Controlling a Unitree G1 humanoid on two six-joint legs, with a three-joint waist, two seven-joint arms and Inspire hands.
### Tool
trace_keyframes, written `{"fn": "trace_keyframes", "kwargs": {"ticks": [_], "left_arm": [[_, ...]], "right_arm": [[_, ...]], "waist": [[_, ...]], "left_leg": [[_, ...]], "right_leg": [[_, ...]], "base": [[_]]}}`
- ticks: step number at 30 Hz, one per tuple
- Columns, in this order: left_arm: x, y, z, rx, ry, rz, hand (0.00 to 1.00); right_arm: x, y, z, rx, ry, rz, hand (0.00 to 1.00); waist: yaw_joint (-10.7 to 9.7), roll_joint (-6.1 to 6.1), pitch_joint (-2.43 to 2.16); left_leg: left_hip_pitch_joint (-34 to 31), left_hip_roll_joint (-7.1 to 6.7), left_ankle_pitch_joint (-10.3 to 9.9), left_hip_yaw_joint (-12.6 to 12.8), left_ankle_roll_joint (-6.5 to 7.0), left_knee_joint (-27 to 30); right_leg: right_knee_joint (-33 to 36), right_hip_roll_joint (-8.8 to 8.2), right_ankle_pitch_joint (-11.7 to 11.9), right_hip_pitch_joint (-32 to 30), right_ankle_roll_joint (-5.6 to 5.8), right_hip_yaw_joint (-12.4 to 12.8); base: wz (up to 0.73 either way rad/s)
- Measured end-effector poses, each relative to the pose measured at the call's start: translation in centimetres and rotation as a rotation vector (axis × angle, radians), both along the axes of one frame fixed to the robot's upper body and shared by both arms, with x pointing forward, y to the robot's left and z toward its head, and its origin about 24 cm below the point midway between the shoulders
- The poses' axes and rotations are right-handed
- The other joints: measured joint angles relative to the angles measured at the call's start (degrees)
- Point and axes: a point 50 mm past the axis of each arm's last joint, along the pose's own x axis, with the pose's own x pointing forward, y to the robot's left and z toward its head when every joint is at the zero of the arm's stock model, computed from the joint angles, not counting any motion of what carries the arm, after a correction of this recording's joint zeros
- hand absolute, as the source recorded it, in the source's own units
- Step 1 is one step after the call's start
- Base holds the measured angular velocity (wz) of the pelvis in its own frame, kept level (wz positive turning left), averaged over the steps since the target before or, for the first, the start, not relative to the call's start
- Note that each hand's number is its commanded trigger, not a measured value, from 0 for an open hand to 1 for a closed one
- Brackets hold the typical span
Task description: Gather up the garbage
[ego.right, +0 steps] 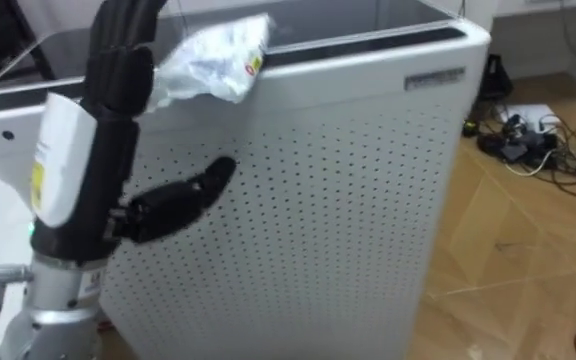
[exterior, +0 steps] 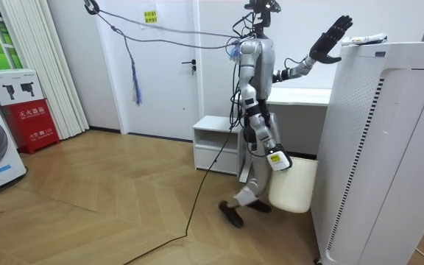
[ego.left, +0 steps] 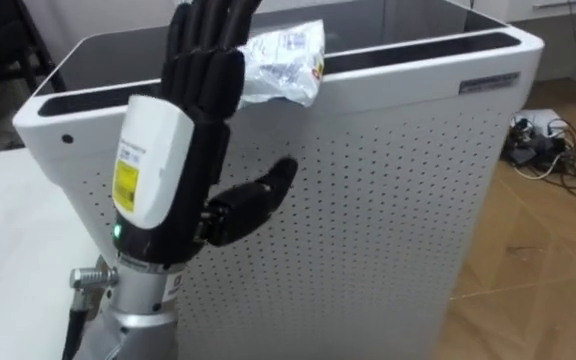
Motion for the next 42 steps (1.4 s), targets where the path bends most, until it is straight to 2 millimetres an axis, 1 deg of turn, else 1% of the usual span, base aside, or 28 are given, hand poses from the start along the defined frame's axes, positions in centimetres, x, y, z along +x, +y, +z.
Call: {"fn": "trace_keyframes", "kwargs": {"ticks": [1, 2, 3, 5, 6, 9, 13, 19, 23, 24, 25, 26, 31, 32, 33, 34, 35, 36, 37, 38, 40, 41, 42], "left_arm": [[-0.3, 0.0, 0.2, -0.015, -0.023, -0.005, 0.0], [-0.5, -0.1, 0.6, -0.017, -0.042, -0.013, 0.0], [-0.8, -0.1, 1.2, -0.022, -0.078, -0.02, 0.0], [-1.2, -0.2, 1.9, -0.029, -0.116, -0.031, 0.0], [-1.3, -0.2, 2.0, -0.032, -0.126, -0.03, 0.0], [-1.4, 0.0, 2.3, -0.021, -0.139, -0.015, 0.0], [-1.9, 0.4, 3.0, 0.009, -0.193, 0.02, 0.0], [-1.9, 0.5, 3.1, 0.026, -0.182, 0.023, 0.0], [-1.9, 0.5, 3.1, 0.051, -0.17, 0.025, 0.0], [-1.9, 0.6, 3.0, 0.067, -0.163, 0.03, 0.44], [-1.8, 0.7, 2.9, 0.076, -0.156, 0.032, 0.96], [-1.8, 0.7, 2.8, 0.088, -0.139, 0.037, 1.0], [-1.8, 0.8, 1.8, 0.148, -0.066, 0.054, 1.0], [-1.8, 0.7, 1.3, 0.163, -0.038, 0.054, 1.0], [-1.8, 0.5, 0.9, 0.178, -0.01, 0.05, 1.0], [-1.8, 0.4, 0.7, 0.19, 0.002, 0.046, 1.0], [-1.9, 0.2, 0.3, 0.214, 0.025, 0.041, 1.0], [-1.9, 0.1, 0.1, 0.222, 0.038, 0.037, 1.0], [-1.9, -0.2, -0.2, 0.244, 0.062, 0.023, 1.0], [-1.9, -0.5, -0.4, 0.262, 0.081, 0.008, 1.0], [-2.0, -0.7, -0.5, 0.268, 0.09, -0.001, 1.0], [-1.9, -0.8, -0.2, 0.263, 0.074, -0.001, 1.0], [-1.8, -0.8, 0.0, 0.264, 0.065, -0.002, 1.0]], "right_arm": [[0.0, 0.0, 0.0, -0.003, -0.002, 0.005, 1.0], [0.0, 0.1, 0.0, 0.0, -0.001, 0.009, 1.0], [0.6, 0.1, 0.2, 0.006, -0.016, 0.017, 1.0], [1.3, 0.3, 0.4, 0.015, -0.033, 0.028, 1.0], [1.5, 0.2, 0.4, 0.011, -0.038, 0.029, 1.0], [1.7, 0.2, 0.5, 0.004, -0.041, 0.042, 1.0], [1.5, 0.3, 0.4, 0.012, -0.017, 0.066, 1.0], [1.1, 0.4, 0.2, 0.03, -0.001, 0.08, 1.0], [0.9, 0.4, 0.1, 0.03, 0.012, 0.087, 1.0], [0.8, 0.4, 0.1, 0.031, 0.014, 0.088, 1.0], [0.8, 0.4, 0.1, 0.032, 0.015, 0.088, 1.0], [0.7, 0.4, 0.0, 0.032, 0.019, 0.088, 1.0], [0.5, 0.4, 0.0, 0.034, 0.031, 0.121, 1.0], [0.5, 0.5, 0.0, 0.037, 0.031, 0.124, 1.0], [0.6, 0.4, 0.0, 0.039, 0.03, 0.127, 1.0], [0.6, 0.4, 0.0, 0.04, 0.029, 0.128, 1.0], [0.6, 0.5, 0.1, 0.04, 0.028, 0.131, 1.0], [0.7, 0.5, 0.1, 0.04, 0.027, 0.131, 1.0], [0.7, 0.5, 0.1, 0.039, 0.027, 0.132, 1.0], [0.7, 0.5, 0.1, 0.04, 0.027, 0.133, 1.0], [0.7, 0.5, 0.1, 0.04, 0.025, 0.134, 1.0], [0.7, 0.4, 0.1, 0.041, 0.025, 0.137, 1.0], [0.9, 0.3, 0.3, 0.041, 0.018, 0.143, 1.0]], "waist": [[-0.9, -0.17, -0.01], [-1.3, -0.2, -0.66], [-0.5, -0.06, -0.71], [-0.1, -0.18, -0.64], [0.6, -0.22, -0.61], [1.0, -0.34, -0.56], [1.2, -0.43, -0.52], [2.2, -0.46, -0.51], [2.3, -0.45, -0.51], [2.2, -0.43, -0.52], [2.1, -0.42, -0.52], [2.0, -0.41, -0.53], [1.0, -0.36, -0.56], [0.8, -0.19, -0.49], [0.8, 0.12, -0.34], [0.7, 0.26, -0.31], [0.4, 0.75, -0.25], [0.3, 1.03, -0.31], [-0.1, 1.56, -0.34], [-0.5, 2.09, -0.48], [-1.1, 2.47, -0.57], [-1.5, 2.95, -0.89], [-2.0, 3.26, -1.02]], "left_leg": [[0.2, 0.08, -0.3, -2.4, -0.63, 0.5], [0.1, 0.55, -0.4, -4.2, -1.31, 0.1], [0.2, 1.28, -0.3, -4.7, -1.89, -0.5], [0.9, 1.81, 0.0, -5.6, -2.45, -1.7], [1.9, 2.12, 0.1, -5.7, -2.67, -2.8], [3.7, 2.47, 0.4, -6.4, -3.14, -5.1], [4.0, 2.92, 0.6, -6.3, -3.52, -6.0], [5.7, 3.23, 0.8, -6.0, -3.83, -7.7], [6.5, 3.31, 0.9, -6.1, -3.85, -8.5], [6.9, 3.31, 0.9, -6.0, -3.85, -8.8], [7.1, 3.31, 0.9, -6.0, -3.85, -8.9], [7.7, 3.33, 0.9, -6.0, -3.86, -9.4], [7.9, 3.38, 0.9, -6.1, -3.85, -9.6], [8.0, 3.39, 0.9, -6.1, -3.85, -9.5], [8.0, 3.48, 0.9, -6.1, -3.85, -9.5], [7.9, 3.49, 0.9, -6.1, -3.85, -9.5], [7.7, 3.56, 0.9, -6.0, -3.85, -9.5], [7.6, 3.61, 0.9, -5.9, -3.86, -9.7], [7.6, 3.63, 0.9, -5.9, -3.86, -9.9], [7.7, 3.65, 0.9, -5.7, -3.91, -10.1], [7.7, 3.76, 1.0, -5.4, -3.96, -10.3], [7.7, 3.82, 1.0, -5.3, -4.0, -10.5], [7.9, 3.85, 1.1, -5.3, -4.06, -10.6]], "right_leg": [[-5.1, 1.22, 4.7, 0.5, 0.73, -0.1], [-8.0, 2.38, 5.1, 2.0, 0.54, -0.4], [-9.7, 3.34, 5.9, 3.1, -0.02, -1.0], [-12.2, 4.19, 6.4, 4.9, -0.33, -1.7], [-13.4, 4.63, 6.6, 5.9, -0.52, -1.7], [-15.5, 5.16, 6.8, 7.7, -0.82, -2.5], [-17.0, 5.68, 7.0, 8.1, -1.18, -2.6], [-18.9, 6.06, 7.2, 9.5, -1.37, -2.4], [-20.3, 6.27, 7.5, 10.7, -1.3, -2.4], [-20.5, 6.28, 7.5, 11.0, -1.3, -2.4], [-20.6, 6.28, 7.5, 11.2, -1.29, -2.5], [-20.9, 6.31, 7.6, 11.7, -1.24, -2.5], [-21.4, 6.4, 7.7, 12.4, -1.21, -2.9], [-21.4, 6.42, 7.8, 12.3, -1.23, -2.9], [-21.4, 6.5, 8.0, 12.3, -1.26, -2.8], [-21.5, 6.52, 8.1, 12.3, -1.27, -2.8], [-21.5, 6.61, 8.2, 12.2, -1.27, -2.4], [-21.5, 6.68, 8.4, 12.2, -1.28, -2.4], [-21.5, 6.71, 8.4, 12.1, -1.31, -2.3], [-21.4, 6.71, 8.4, 12.0, -1.32, -2.2], [-21.4, 6.82, 8.5, 11.8, -1.34, -1.9], [-21.4, 6.89, 8.5, 11.7, -1.35, -1.7], [-21.4, 6.9, 8.5, 11.8, -1.35, -1.7]], "base": [[0.8], [0.69], [0.41], [0.17], [0.12], [0.05], [-0.02], [-0.04], [0.02], [0.0], [0.0], [0.0], [0.02], [0.0], [0.0], [-0.06], [-0.05], [-0.07], [-0.06], [-0.08], [-0.08], [-0.03], [0.0]]}}
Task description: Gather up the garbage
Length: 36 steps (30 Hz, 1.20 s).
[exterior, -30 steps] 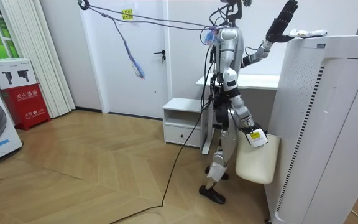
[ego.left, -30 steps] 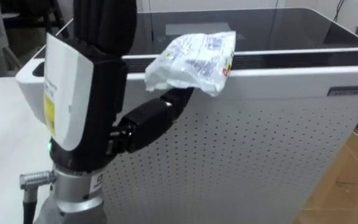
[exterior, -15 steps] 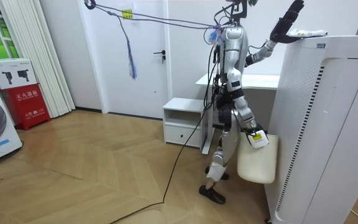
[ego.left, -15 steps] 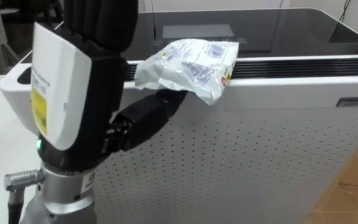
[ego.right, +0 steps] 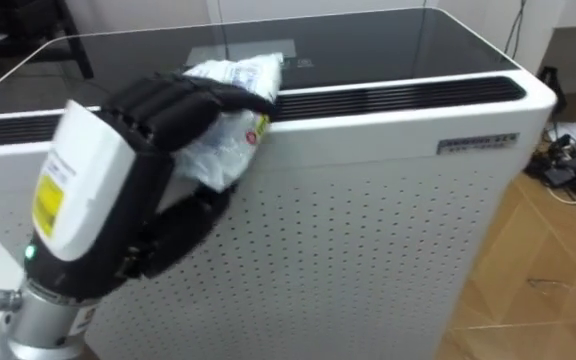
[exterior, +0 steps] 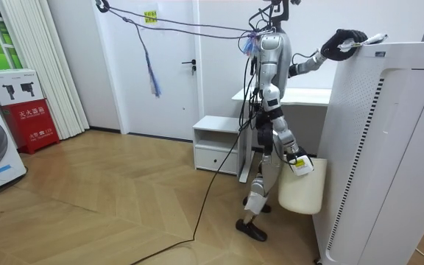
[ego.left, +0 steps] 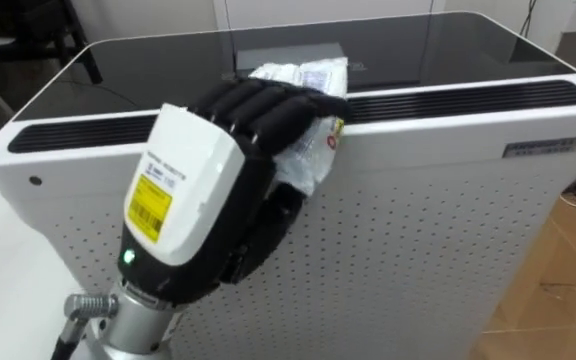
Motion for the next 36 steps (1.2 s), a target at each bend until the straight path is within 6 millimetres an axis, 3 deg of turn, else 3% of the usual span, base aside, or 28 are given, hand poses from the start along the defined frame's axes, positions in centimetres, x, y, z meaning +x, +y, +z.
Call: {"fn": "trace_keyframes", "kwargs": {"ticks": [7, 13, 19, 25, 29, 32, 36], "left_arm": [[0.2, 0.2, 0.4, 0.001, -0.019, 0.01, 1.0], [0.3, 0.4, 0.8, 0.0, -0.041, 0.014, 1.0], [0.3, 0.6, 1.3, -0.161, 0.042, -0.086, 1.0], [0.5, 1.2, 2.2, -0.434, 0.224, -0.282, 1.0], [0.5, 1.2, 2.6, -0.663, 0.387, -0.549, 1.0], [0.6, 0.7, 2.5, -0.749, 0.488, -0.726, 1.0], [0.3, -0.5, 2.1, -0.803, 0.621, -0.949, 1.0]], "right_arm": [[0.7, -0.5, 0.5, -0.009, -0.03, 0.016, 1.0], [1.1, -0.6, 0.8, -0.007, -0.051, 0.024, 1.0], [0.9, -0.4, 0.7, -0.003, -0.043, 0.026, 1.0], [0.8, 0.3, 0.5, 0.019, -0.042, 0.023, 1.0], [0.8, 1.2, 0.3, 0.035, -0.038, 0.044, 1.0], [0.9, 1.8, 0.2, 0.045, -0.036, 0.063, 1.0], [0.8, 2.6, 0.0, 0.042, -0.033, 0.086, 1.0]], "waist": [[-0.4, -0.06, 0.17], [-0.4, -0.66, 0.57], [0.1, -1.62, 0.63], [0.9, -2.78, 0.34], [1.1, -4.1, 0.43], [1.4, -4.81, 0.36], [1.7, -4.78, 0.36]], "left_leg": [[0.9, 0.15, 0.4, 0.8, -0.13, -1.0], [0.9, 0.25, 0.4, 0.6, -0.2, -1.4], [1.7, 0.24, 0.6, 1.5, -0.22, -1.6], [1.2, 0.27, 0.6, 1.5, -0.21, -1.5], [0.7, 0.25, 0.7, 1.5, -0.22, -1.5], [0.8, 0.23, 0.7, 1.6, -0.22, -1.5], [0.1, 0.24, 0.7, 1.6, -0.22, -1.1]], "right_leg": [[0.0, 0.11, 0.0, 0.2, 0.0, 0.5], [-0.1, 0.17, 0.0, 0.1, -0.05, 0.2], [-0.8, 0.18, 0.1, 0.3, -0.12, 0.7], [-0.9, 0.21, 0.1, -0.1, -0.12, 0.7], [-0.9, 0.11, 0.1, -0.5, -0.12, 0.5], [-1.0, 0.07, 0.1, -0.4, -0.13, 0.5], [-0.9, 0.05, 0.1, -0.9, -0.16, 0.5]], "base": [[-0.04], [0.0], [-0.04], [-0.01], [0.0], [0.0], [0.01]]}}
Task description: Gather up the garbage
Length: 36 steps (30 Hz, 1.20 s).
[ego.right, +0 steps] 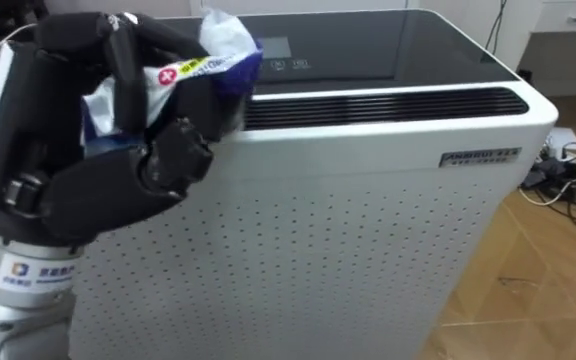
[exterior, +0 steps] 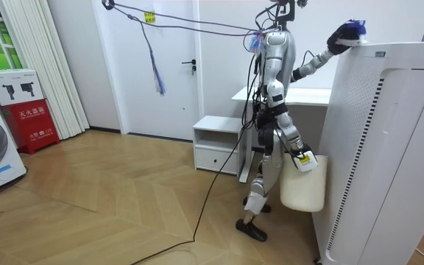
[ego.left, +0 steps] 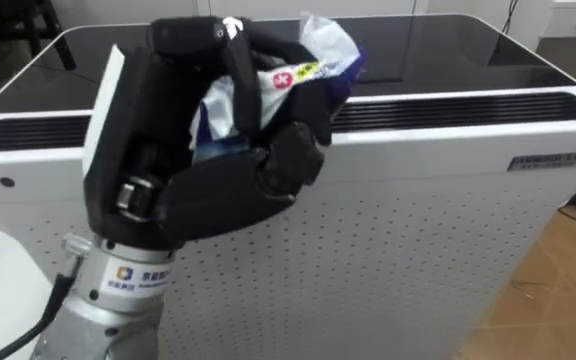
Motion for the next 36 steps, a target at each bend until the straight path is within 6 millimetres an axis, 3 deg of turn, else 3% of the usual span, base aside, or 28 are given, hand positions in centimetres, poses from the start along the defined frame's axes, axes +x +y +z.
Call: {"fn": "trace_keyframes", "kwargs": {"ticks": [5, 17, 22, 25, 27, 31, 36], "left_arm": [[-0.2, -1.9, -1.1, -0.085, 0.142, -0.338, 1.0], [-1.3, -4.2, -1.9, -0.178, 0.233, -0.724, 1.0], [-1.2, -4.6, -1.7, -0.242, 0.234, -0.771, 1.0], [-0.6, -5.1, -2.9, -0.236, 0.293, -0.763, 1.0], [0.6, -5.2, -4.7, -0.191, 0.366, -0.706, 1.0], [1.3, -5.5, -7.6, -0.031, 0.446, -0.623, 1.0], [2.1, -5.1, -10.9, 0.143, 0.535, -0.512, 1.0]], "right_arm": [[0.4, 0.5, -0.1, -0.005, 0.029, 0.033, 1.0], [0.1, 0.6, -0.4, -0.017, 0.09, 0.027, 1.0], [0.8, 0.9, -0.3, -0.011, 0.074, 0.032, 1.0], [1.5, 1.2, -0.1, -0.01, 0.061, 0.042, 1.0], [2.6, 1.2, 0.3, -0.018, 0.038, 0.049, 1.0], [3.1, 1.2, 0.5, -0.042, 0.023, 0.068, 1.0], [3.9, 0.5, 0.9, -0.052, -0.004, 0.024, 1.0]], "waist": [[-0.9, 0.85, -0.02], [-2.8, 1.48, -0.03], [-3.1, 1.68, 0.14], [-3.4, 1.48, 0.45], [-3.6, 1.65, 0.77], [-2.8, 1.81, 0.91], [-1.9, 3.13, 1.49]], "left_leg": [[-1.2, 0.17, 0.0, -0.1, -0.01, 0.5], [-3.4, 0.27, 0.0, 0.4, -0.04, 1.6], [-5.2, 0.29, 0.0, 0.6, -0.04, 2.2], [-6.1, 0.36, 0.0, 0.9, -0.04, 2.6], [-7.9, 0.41, 0.0, 0.9, -0.05, 3.9], [-10.9, 0.81, -0.1, 1.3, -0.16, 5.5], [-14.6, 0.93, 0.1, 1.5, -0.38, 6.6]], "right_leg": [[0.3, 0.08, 0.2, -0.8, -0.24, -0.3], [1.2, 0.12, 0.2, -3.3, -0.27, 0.4], [2.1, 0.11, 0.2, -5.2, -0.29, 0.9], [3.4, 0.07, 0.2, -6.3, -0.29, 0.9], [4.0, 0.06, 0.3, -7.8, -0.38, 0.6], [5.3, 0.28, 0.6, -11.0, -0.85, 0.9], [7.2, 0.12, 0.9, -15.0, -1.29, 1.0]], "base": [[0.03], [-0.01], [-0.04], [0.0], [0.04], [-0.05], [-0.05]]}}
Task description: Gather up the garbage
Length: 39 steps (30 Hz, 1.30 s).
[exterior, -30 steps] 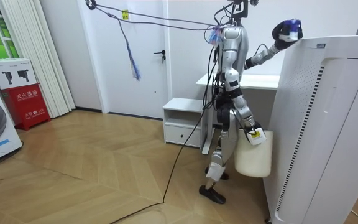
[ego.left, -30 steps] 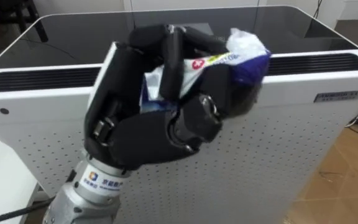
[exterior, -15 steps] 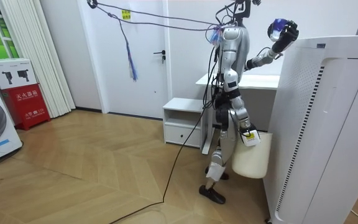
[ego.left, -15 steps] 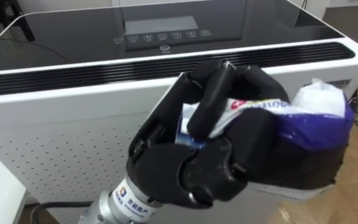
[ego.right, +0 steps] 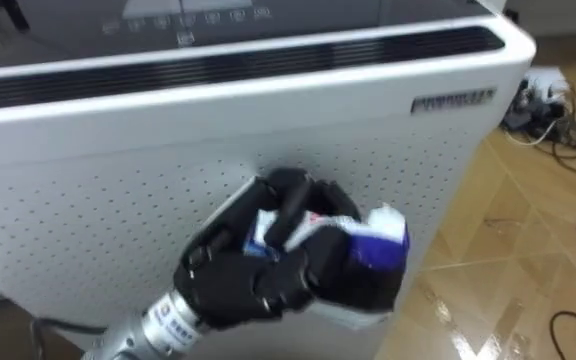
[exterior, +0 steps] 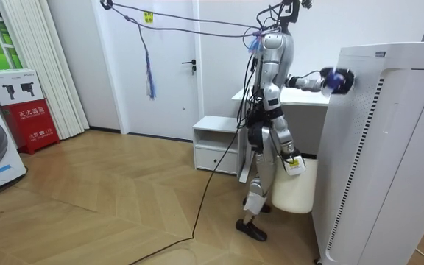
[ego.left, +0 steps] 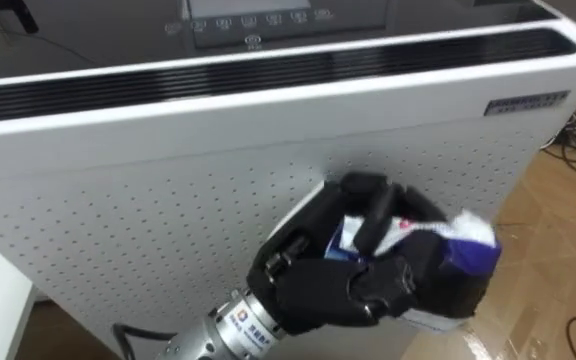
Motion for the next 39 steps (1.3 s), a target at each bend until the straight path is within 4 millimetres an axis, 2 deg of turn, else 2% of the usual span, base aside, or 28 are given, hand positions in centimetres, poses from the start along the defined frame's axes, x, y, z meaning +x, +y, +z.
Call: {"fn": "trace_keyframes", "kwargs": {"ticks": [3, 8, 19, 21, 25, 32, 36, 37, 38, 39], "left_arm": [[0.2, 0.3, -2.0, 0.123, 0.019, 0.026, 1.0], [0.4, 1.0, -5.1, 0.398, 0.002, 0.07, 1.0], [0.3, 2.7, -9.9, 0.693, 0.053, 0.202, 1.0], [0.3, 3.1, -10.5, 0.755, 0.05, 0.23, 1.0], [0.4, 3.7, -11.2, 0.837, 0.037, 0.268, 1.0], [0.7, 4.8, -12.1, 0.969, 0.001, 0.317, 1.0], [0.8, 5.0, -12.1, 0.976, 0.001, 0.329, 0.98], [0.8, 5.0, -12.1, 0.977, 0.001, 0.331, 0.73], [0.8, 5.0, -12.1, 0.977, 0.002, 0.334, 0.54], [0.8, 5.0, -12.2, 0.978, 0.003, 0.335, 0.0]], "right_arm": [[0.2, -0.1, 0.1, -0.002, -0.012, -0.013, 1.0], [1.3, 0.1, 0.5, -0.02, -0.059, -0.015, 1.0], [3.8, 0.3, 1.8, 0.004, -0.146, -0.085, 1.0], [4.8, 0.4, 2.3, 0.003, -0.174, -0.085, 1.0], [5.7, 0.5, 2.9, 0.016, -0.207, -0.104, 1.0], [6.2, 0.6, 3.2, 0.01, -0.227, -0.112, 1.0], [6.6, 0.7, 3.5, 0.009, -0.241, -0.116, 1.0], [6.6, 0.7, 3.4, 0.01, -0.24, -0.116, 1.0], [6.6, 0.8, 3.4, 0.009, -0.24, -0.117, 1.0], [6.6, 0.8, 3.4, 0.008, -0.24, -0.119, 1.0]], "waist": [[0.3, 0.5, -0.03], [1.3, 1.29, -0.09], [1.3, 0.89, 0.38], [1.3, 0.75, 0.68], [1.4, 0.52, 0.86], [1.5, 0.5, 0.87], [1.5, 0.5, 0.87], [1.5, 0.5, 0.86], [1.6, 0.5, 0.86], [1.6, 0.49, 0.86]], "left_leg": [[-2.4, 0.15, 0.5, 0.0, -0.26, 0.4], [-8.2, 0.67, 1.1, 1.4, -0.64, 1.9], [-14.7, 0.82, 2.1, 1.8, -1.01, 3.0], [-16.6, 0.85, 2.1, 1.9, -1.01, 3.8], [-17.9, 0.81, 2.2, 2.3, -1.0, 4.0], [-18.1, 0.85, 2.2, 2.5, -1.0, 3.8], [-18.6, 0.85, 2.2, 2.5, -1.0, 3.8], [-18.6, 0.85, 2.2, 2.5, -1.0, 3.8], [-18.6, 0.85, 2.2, 2.5, -1.0, 3.8], [-18.6, 0.85, 2.2, 2.5, -1.0, 3.8]], "right_leg": [[0.6, 0.02, 0.3, -2.5, -0.38, -0.3], [2.7, -0.28, 0.7, -9.1, -1.04, -0.3], [4.5, -0.39, 1.0, -16.0, -1.69, 0.0], [5.1, -0.44, 1.1, -18.0, -1.79, 0.1], [5.8, -0.52, 1.0, -19.7, -1.86, 0.2], [5.7, -0.54, 0.8, -20.0, -1.98, 0.3], [5.7, -0.54, 0.8, -20.5, -1.98, 0.5], [5.7, -0.53, 0.8, -20.5, -1.98, 0.5], [5.7, -0.52, 0.8, -20.5, -1.98, 0.6], [5.7, -0.52, 0.8, -20.5, -1.98, 0.6]], "base": [[0.02], [-0.07], [0.0], [0.0], [-0.02], [0.0], [0.0], [0.0], [0.0], [0.0]]}}
